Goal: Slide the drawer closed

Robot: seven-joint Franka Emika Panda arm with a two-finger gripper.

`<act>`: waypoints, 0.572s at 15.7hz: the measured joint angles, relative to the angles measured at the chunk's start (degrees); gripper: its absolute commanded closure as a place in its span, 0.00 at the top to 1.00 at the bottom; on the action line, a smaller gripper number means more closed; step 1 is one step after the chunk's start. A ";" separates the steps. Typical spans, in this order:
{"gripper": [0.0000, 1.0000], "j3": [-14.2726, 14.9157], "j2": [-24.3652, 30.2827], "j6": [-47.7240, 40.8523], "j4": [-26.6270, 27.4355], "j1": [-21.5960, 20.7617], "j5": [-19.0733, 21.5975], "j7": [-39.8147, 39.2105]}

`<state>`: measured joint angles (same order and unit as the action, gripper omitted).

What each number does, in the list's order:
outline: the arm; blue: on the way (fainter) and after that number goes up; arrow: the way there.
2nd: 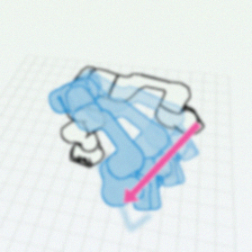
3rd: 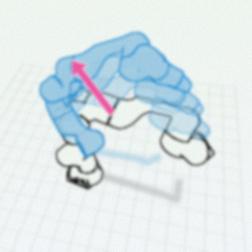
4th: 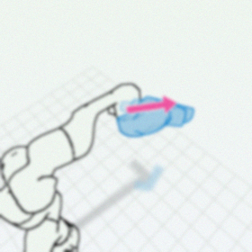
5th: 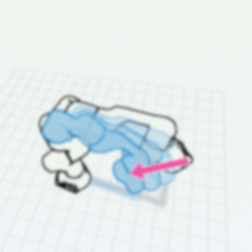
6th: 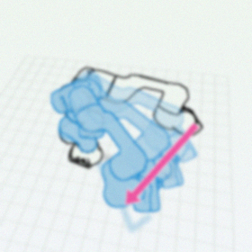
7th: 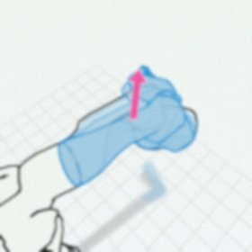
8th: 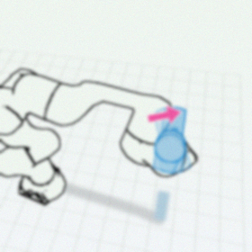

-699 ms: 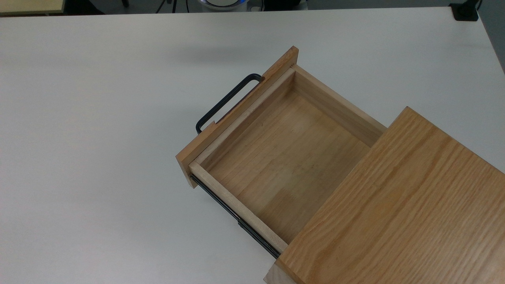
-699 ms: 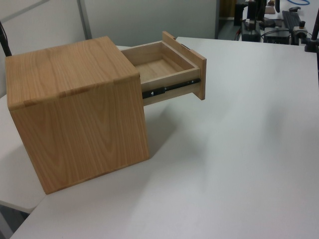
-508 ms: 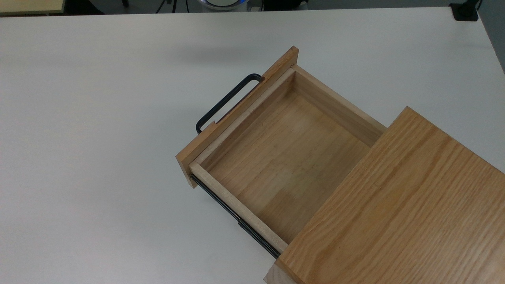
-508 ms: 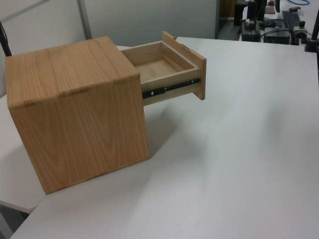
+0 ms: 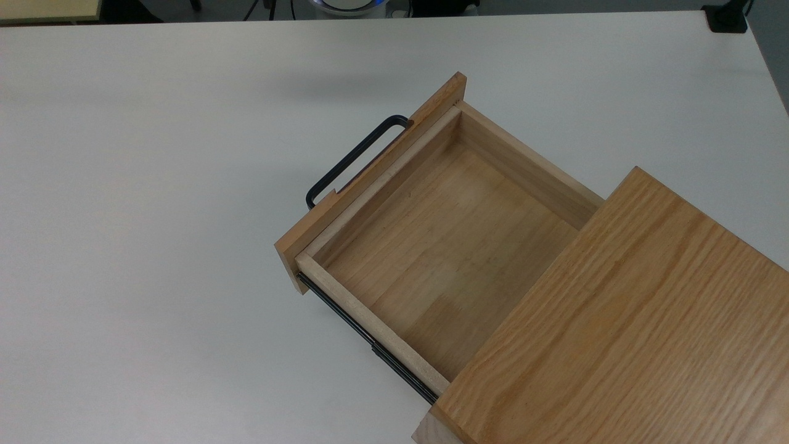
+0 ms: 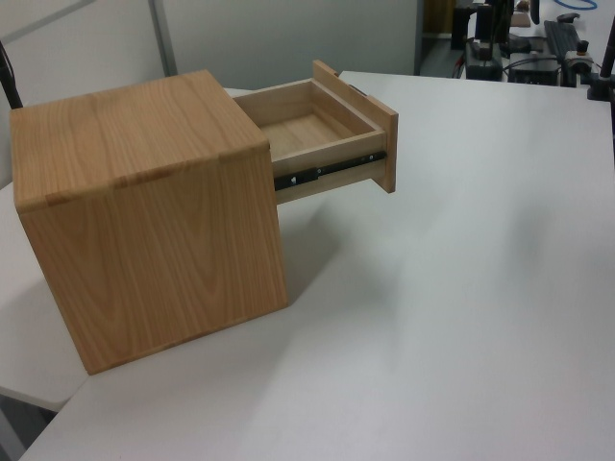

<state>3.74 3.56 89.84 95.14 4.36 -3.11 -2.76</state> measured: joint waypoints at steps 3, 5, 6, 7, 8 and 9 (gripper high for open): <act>1.00 -0.19 -0.23 0.00 0.09 -0.19 0.47 -0.27; 1.00 -0.32 -0.27 0.04 0.08 -0.20 1.05 -1.36; 1.00 -0.32 -0.27 0.31 0.04 -0.20 1.12 -1.91; 1.00 -0.32 -0.27 0.81 0.03 -0.20 1.12 -2.65; 1.00 -0.32 -0.28 1.04 0.04 -0.20 1.11 -3.97; 1.00 -0.33 -0.29 1.07 0.04 -0.21 1.11 -6.36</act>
<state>3.41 3.27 90.91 95.17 4.15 -1.99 -9.12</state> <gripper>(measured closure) 0.000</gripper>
